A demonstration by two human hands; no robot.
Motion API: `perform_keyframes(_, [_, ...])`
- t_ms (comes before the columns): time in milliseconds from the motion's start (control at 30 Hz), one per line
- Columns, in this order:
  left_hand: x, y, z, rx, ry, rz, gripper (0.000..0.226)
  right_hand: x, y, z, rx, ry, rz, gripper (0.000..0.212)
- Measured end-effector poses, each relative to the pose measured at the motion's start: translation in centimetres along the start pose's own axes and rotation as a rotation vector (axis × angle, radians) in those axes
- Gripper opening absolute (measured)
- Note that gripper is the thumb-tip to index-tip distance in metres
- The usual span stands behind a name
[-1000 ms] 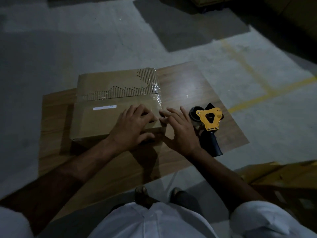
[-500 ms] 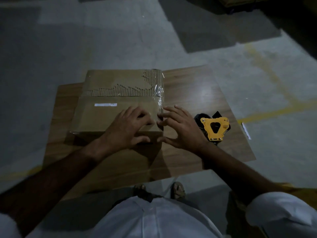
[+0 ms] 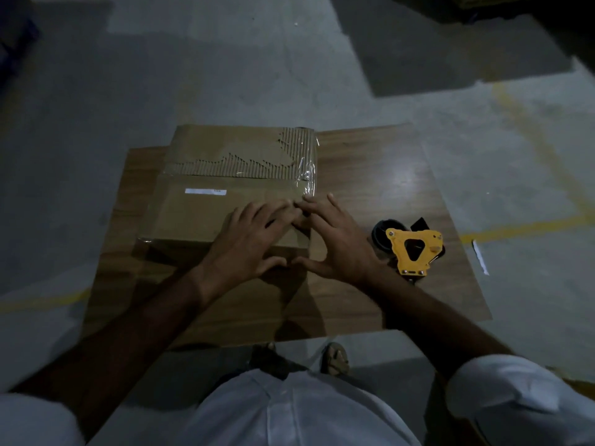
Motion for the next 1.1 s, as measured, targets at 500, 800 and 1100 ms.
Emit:
perform_keyframes(500, [9.6,0.8,5.5,0.170,-0.021,-0.057,0.100,-0.2,-3.5,11.0,0.079,-0.009,-0.116,0.067])
perform_keyframes(800, [12.2,1.0,8.9,0.449,0.137,-0.346,0.070,1.9,-7.0,13.8,0.192,0.140,0.055,0.073])
perform_keyframes(1100, [12.8,1.6,9.0,0.243,0.146,-0.402,0.051,-5.5,-4.2,11.9,0.021,-0.051,-0.039,0.051])
Point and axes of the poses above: each hand's wrist, its own x-axis away from the middle knuckle, its own y-axis out of the back of the hand, z = x × y, the point moved 7 cm from there along -x, towards the middle knuckle, and after that the axes turned 7 degrees about -y, right-handed, at the moved point
